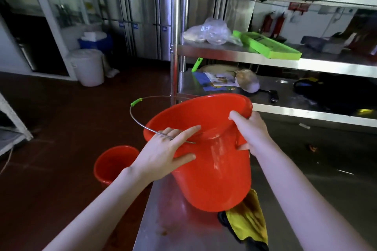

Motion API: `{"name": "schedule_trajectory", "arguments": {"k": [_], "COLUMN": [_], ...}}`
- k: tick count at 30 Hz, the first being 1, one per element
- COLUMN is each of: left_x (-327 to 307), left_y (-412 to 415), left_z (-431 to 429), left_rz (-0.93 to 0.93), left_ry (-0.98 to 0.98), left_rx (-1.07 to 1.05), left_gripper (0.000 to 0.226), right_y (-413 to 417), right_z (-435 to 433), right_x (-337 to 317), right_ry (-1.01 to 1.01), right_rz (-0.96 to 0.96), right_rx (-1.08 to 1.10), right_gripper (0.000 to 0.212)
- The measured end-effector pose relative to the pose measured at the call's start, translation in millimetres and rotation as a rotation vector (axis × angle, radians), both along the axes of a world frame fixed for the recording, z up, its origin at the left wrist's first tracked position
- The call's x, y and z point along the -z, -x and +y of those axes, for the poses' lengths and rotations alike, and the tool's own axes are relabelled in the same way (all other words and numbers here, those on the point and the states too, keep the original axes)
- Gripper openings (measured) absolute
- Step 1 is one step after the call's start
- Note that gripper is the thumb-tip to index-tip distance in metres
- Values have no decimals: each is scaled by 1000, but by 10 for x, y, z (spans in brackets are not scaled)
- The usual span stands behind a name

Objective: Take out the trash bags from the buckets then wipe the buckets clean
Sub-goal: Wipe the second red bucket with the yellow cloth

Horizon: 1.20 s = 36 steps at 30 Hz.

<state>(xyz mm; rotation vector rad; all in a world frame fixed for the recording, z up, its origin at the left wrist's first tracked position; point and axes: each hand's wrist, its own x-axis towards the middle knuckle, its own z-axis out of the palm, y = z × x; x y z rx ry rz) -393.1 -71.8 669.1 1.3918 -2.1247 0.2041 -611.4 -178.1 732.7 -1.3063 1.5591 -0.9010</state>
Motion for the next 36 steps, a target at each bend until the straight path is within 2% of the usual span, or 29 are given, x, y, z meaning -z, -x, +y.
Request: {"name": "schedule_trajectory", "arguments": {"k": [2, 5, 7, 11, 15, 19, 21, 25, 31, 36], "left_x": [-3, 20, 60, 206, 429, 572, 618, 671, 771, 1075], "left_y": [2, -159, -315, -364, -393, -534, -623, -933, -1562, -2352], "left_z": [118, 256, 277, 286, 431, 726, 905, 1234, 1634, 1963], "left_rz": [231, 722, 882, 933, 1083, 1123, 1200, 1295, 1328, 1331], "left_ry": [-99, -301, -390, -583, -661, -566, -493, -363, -217, -195], "left_rx": [-88, -359, -583, -831, -924, -992, -1021, -1027, -1012, -1023], "left_gripper": [70, 72, 76, 82, 92, 79, 73, 77, 76, 82], "right_y": [36, 131, 159, 112, 78, 11, -97, -436, -1159, -1993], "right_z": [-50, -100, -80, 59, 145, 207, 277, 415, 556, 727], "right_x": [-15, -7, 39, 215, 360, 477, 501, 559, 687, 956], "right_ry": [22, -2, -21, 73, 90, 41, 35, 21, 59, 77], "right_rz": [-39, -90, -100, -129, -165, -221, -238, -268, -210, -47], "right_rx": [30, 53, 14, -58, -130, -261, -340, -430, -538, -591], "right_gripper": [61, 47, 40, 27, 31, 37, 37, 34, 33, 37]}}
